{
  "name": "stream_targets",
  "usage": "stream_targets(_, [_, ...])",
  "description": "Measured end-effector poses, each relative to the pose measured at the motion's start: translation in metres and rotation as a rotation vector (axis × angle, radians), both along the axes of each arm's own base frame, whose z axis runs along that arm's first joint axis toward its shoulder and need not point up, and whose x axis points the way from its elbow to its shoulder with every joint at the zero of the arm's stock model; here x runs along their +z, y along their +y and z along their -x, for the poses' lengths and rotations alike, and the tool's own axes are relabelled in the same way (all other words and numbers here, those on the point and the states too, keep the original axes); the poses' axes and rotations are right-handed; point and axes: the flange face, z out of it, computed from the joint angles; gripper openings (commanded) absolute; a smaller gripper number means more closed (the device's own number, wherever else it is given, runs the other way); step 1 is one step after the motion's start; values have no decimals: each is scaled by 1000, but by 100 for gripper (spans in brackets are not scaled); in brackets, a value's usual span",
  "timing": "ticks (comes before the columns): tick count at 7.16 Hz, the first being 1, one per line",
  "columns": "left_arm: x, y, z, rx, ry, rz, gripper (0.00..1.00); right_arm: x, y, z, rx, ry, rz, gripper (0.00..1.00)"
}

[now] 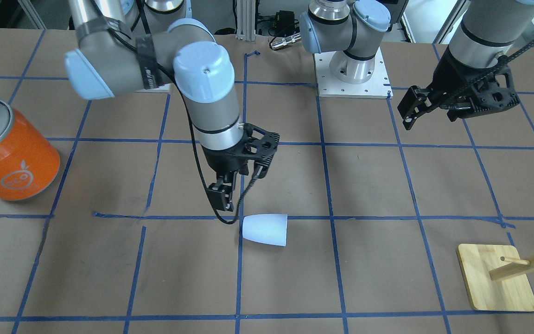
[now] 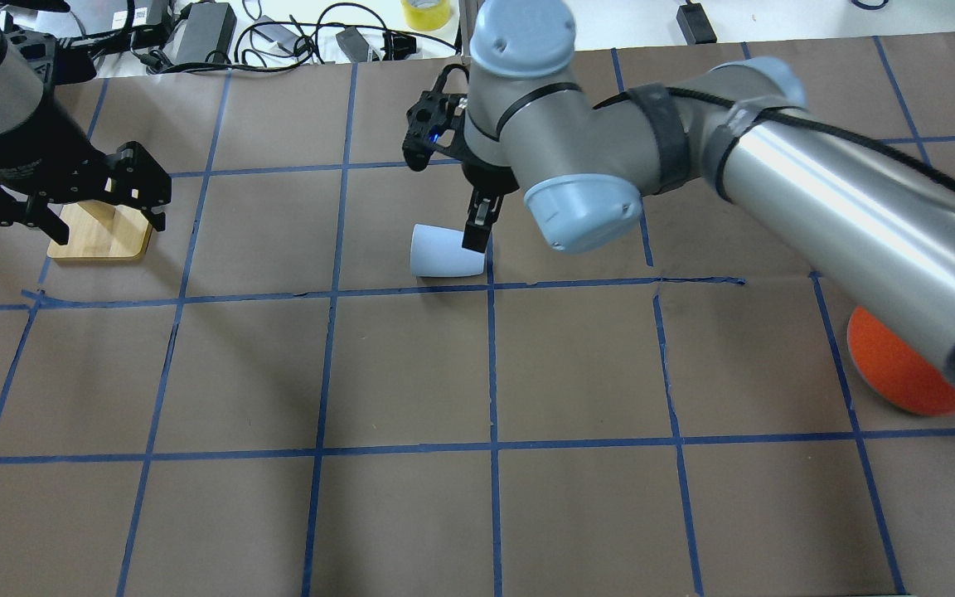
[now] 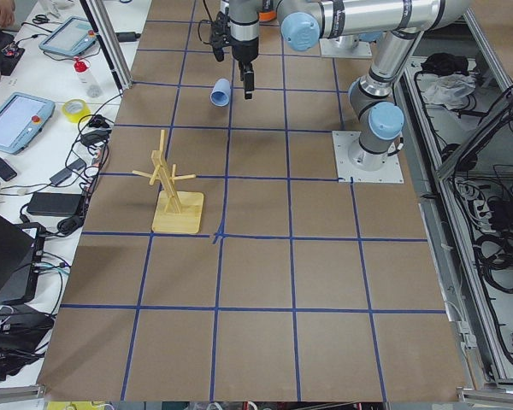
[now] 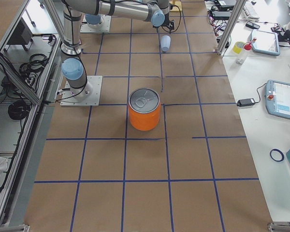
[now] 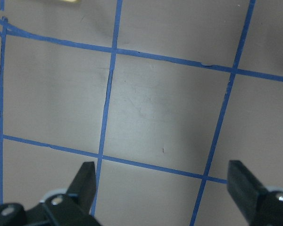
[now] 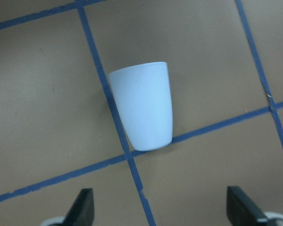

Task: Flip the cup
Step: 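Raise the right gripper away while the left gripper reaches toward the cup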

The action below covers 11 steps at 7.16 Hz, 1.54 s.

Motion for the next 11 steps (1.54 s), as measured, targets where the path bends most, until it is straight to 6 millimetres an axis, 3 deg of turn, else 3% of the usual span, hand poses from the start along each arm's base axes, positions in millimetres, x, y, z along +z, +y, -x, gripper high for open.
stream_targets(2, [-3,-2,2,1,9,-5,100,59,-5,84,-223,-23,-3,100])
stream_targets(4, [-24,-13,16,-6,76,-26,100,107,20,143,-549,-39,-56,100])
stream_targets(7, [-78,-44,52,-23,295,-25,100,145,60,219,-1022,-49,-184,100])
stream_targets(9, [-117,-73,69,-29,443,-5,100,153,80,236,-1229,-30,-241,100])
stream_targets(11, [-155,-103,85,-37,580,36,100,160,89,237,-1360,27,-207,100])
